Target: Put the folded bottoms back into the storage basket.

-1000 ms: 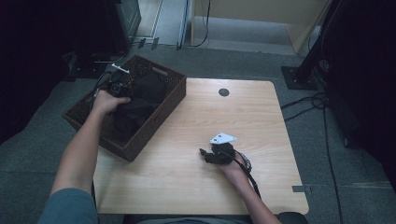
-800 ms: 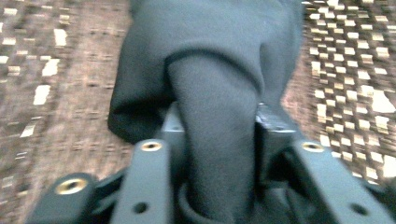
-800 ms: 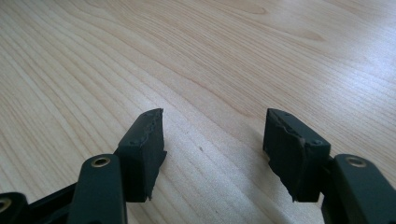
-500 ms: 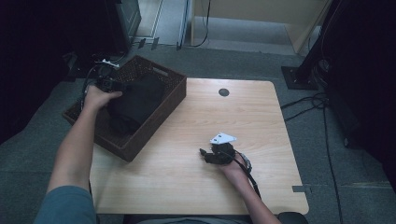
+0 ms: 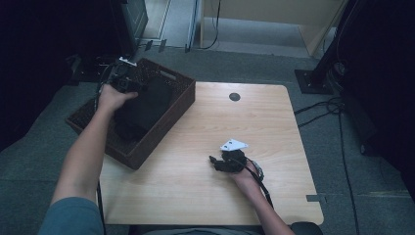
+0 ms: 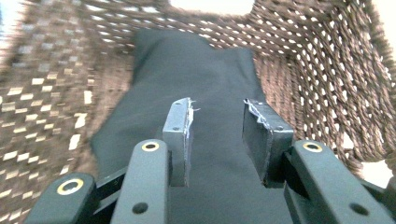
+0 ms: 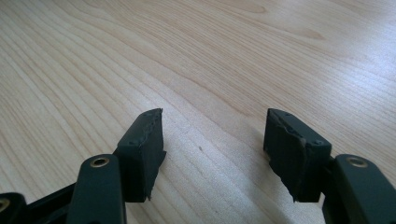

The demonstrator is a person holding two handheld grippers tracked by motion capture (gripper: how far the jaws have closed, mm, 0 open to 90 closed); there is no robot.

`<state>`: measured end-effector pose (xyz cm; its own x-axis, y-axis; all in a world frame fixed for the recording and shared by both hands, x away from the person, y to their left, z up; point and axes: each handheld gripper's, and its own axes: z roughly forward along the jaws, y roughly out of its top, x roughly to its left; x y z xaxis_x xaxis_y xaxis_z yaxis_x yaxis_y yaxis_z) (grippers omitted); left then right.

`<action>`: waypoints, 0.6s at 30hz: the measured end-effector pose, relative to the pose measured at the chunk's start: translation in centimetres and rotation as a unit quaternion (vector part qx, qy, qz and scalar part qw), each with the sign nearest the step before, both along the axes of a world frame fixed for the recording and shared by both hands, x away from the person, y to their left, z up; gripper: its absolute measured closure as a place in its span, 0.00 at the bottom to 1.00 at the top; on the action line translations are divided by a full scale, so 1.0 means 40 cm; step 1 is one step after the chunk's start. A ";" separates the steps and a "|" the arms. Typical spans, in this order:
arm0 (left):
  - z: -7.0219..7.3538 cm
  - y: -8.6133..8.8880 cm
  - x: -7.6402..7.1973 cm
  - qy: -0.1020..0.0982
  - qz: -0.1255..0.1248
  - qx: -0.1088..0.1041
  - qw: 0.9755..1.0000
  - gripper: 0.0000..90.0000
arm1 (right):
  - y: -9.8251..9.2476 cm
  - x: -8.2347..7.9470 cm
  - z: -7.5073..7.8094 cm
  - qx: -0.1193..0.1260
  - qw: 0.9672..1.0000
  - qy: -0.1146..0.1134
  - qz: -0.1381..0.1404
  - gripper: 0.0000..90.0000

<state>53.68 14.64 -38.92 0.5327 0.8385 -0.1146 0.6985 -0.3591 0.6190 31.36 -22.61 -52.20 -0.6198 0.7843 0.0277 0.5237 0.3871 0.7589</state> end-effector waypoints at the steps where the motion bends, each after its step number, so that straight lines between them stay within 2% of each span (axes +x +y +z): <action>1: -0.011 -0.008 0.002 0.003 -0.003 -0.002 1.000 0.70 | 0.000 0.000 0.000 -0.001 1.000 -0.001 0.000 0.42; 5: -0.066 -0.025 0.012 0.017 0.001 -0.018 1.000 0.69 | 0.000 0.000 0.000 -0.001 1.000 -0.001 0.000 0.42; 8: -0.103 -0.021 0.017 0.013 0.004 -0.012 1.000 0.68 | 0.000 0.000 0.000 0.000 1.000 0.000 0.000 0.42; 10: -0.120 -0.009 0.019 0.012 0.009 -0.018 1.000 0.67 | 0.000 0.000 0.000 0.001 1.000 0.000 -0.001 0.42; 13: -0.139 0.017 0.022 0.008 0.018 -0.006 1.000 0.67 | 0.001 0.001 -0.001 0.001 1.000 -0.001 -0.002 0.42; 16: -0.154 0.051 0.023 0.002 0.031 -0.007 0.999 0.65 | 0.001 0.002 0.000 0.001 1.000 -0.001 -0.002 0.42; 18: -0.163 0.065 0.025 0.008 0.036 -0.008 0.999 0.63 | 0.001 0.002 -0.001 0.001 1.000 -0.001 -0.002 0.42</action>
